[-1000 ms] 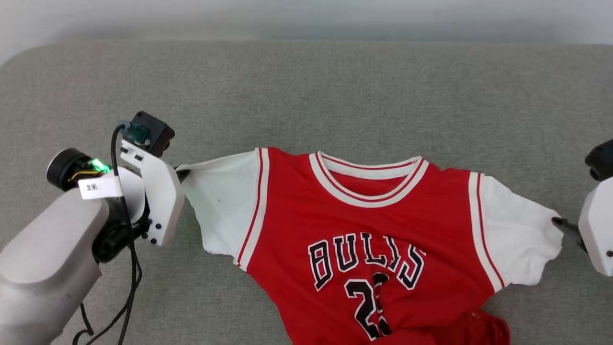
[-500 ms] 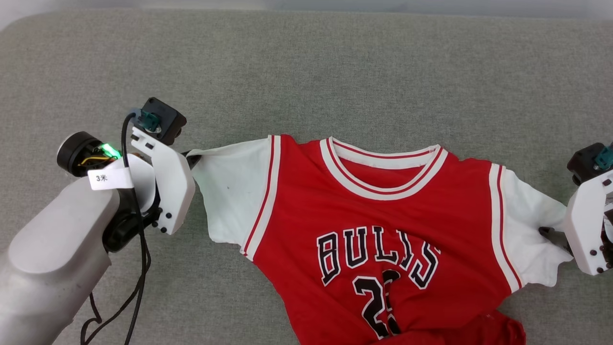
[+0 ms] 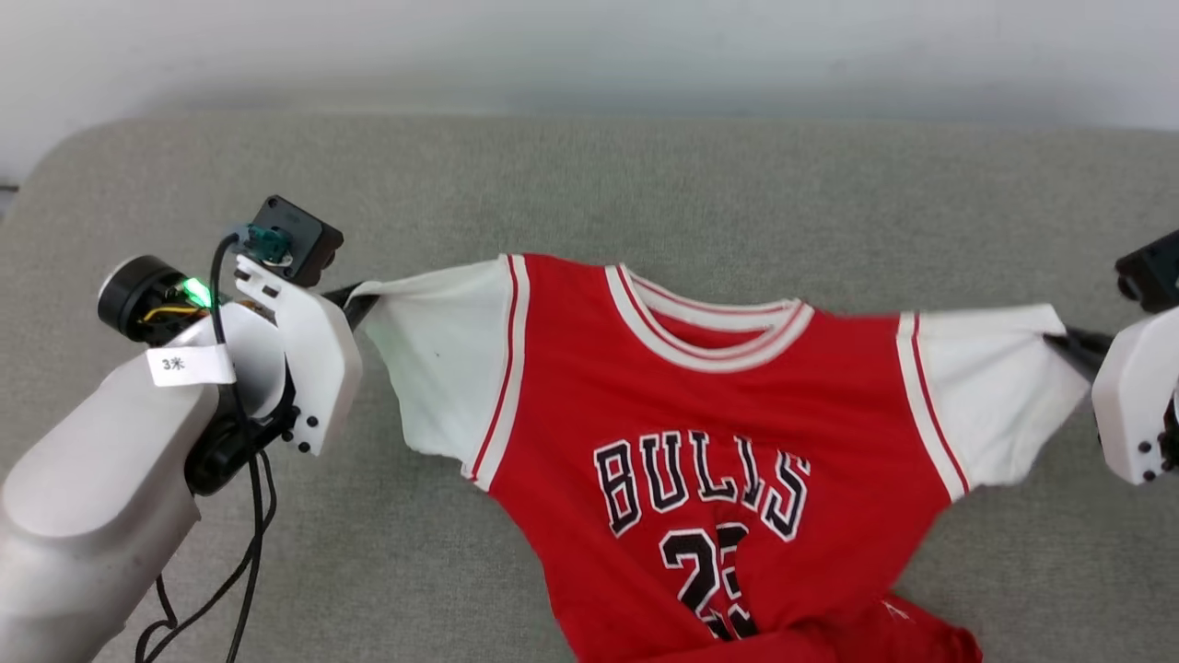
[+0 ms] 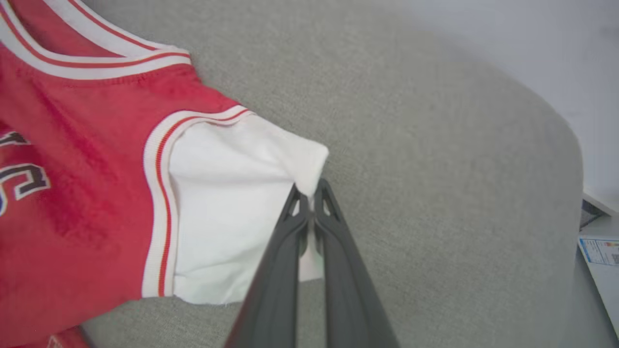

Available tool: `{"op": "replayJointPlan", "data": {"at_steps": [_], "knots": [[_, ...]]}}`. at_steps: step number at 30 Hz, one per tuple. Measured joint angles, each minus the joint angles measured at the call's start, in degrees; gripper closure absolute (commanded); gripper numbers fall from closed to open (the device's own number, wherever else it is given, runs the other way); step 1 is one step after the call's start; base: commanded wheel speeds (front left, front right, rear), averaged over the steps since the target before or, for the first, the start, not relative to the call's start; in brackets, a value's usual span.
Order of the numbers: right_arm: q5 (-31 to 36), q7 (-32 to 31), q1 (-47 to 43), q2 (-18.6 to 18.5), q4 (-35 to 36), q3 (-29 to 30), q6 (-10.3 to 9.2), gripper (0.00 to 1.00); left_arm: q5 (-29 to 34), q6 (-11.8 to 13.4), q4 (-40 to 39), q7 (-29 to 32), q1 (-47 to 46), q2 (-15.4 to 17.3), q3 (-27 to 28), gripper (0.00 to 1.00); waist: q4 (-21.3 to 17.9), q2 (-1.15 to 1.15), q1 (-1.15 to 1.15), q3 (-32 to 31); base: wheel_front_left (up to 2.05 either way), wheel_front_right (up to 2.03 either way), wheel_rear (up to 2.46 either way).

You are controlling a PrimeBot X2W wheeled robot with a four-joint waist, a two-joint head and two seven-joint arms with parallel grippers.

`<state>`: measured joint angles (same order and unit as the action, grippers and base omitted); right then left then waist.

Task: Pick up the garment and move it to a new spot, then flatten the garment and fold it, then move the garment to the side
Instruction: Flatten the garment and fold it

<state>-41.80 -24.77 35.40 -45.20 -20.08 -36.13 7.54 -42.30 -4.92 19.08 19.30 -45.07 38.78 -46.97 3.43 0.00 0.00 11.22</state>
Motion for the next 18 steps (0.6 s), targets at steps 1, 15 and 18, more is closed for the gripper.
{"op": "replayJointPlan", "data": {"at_steps": [1, 15, 18], "knots": [[0.14, 1.18, 0.24, -0.08, 0.47, 0.47, 0.00, 1.00, 0.31, 0.16, -0.68, -0.58, 0.02, 0.30, 0.19, 1.00, -0.11, 0.00, 0.00, -0.89, 0.00, 0.00, 0.00], [5.95, 8.67, 5.36, 2.00, 8.38, 14.19, -0.01, 1.00, 2.99, 5.01, -13.74, -5.95, -5.19, 2.11, 5.14, 1.00, -1.04, 0.00, -0.01, -9.72, 0.00, 0.00, 0.00], [8.00, 8.16, 6.54, 3.56, 9.87, 16.81, -0.01, 1.00, 3.33, 5.17, -14.94, -5.92, -7.25, 1.72, 5.61, 1.00, -1.06, 0.00, -0.01, -9.90, 0.00, 0.00, 0.00]]}}
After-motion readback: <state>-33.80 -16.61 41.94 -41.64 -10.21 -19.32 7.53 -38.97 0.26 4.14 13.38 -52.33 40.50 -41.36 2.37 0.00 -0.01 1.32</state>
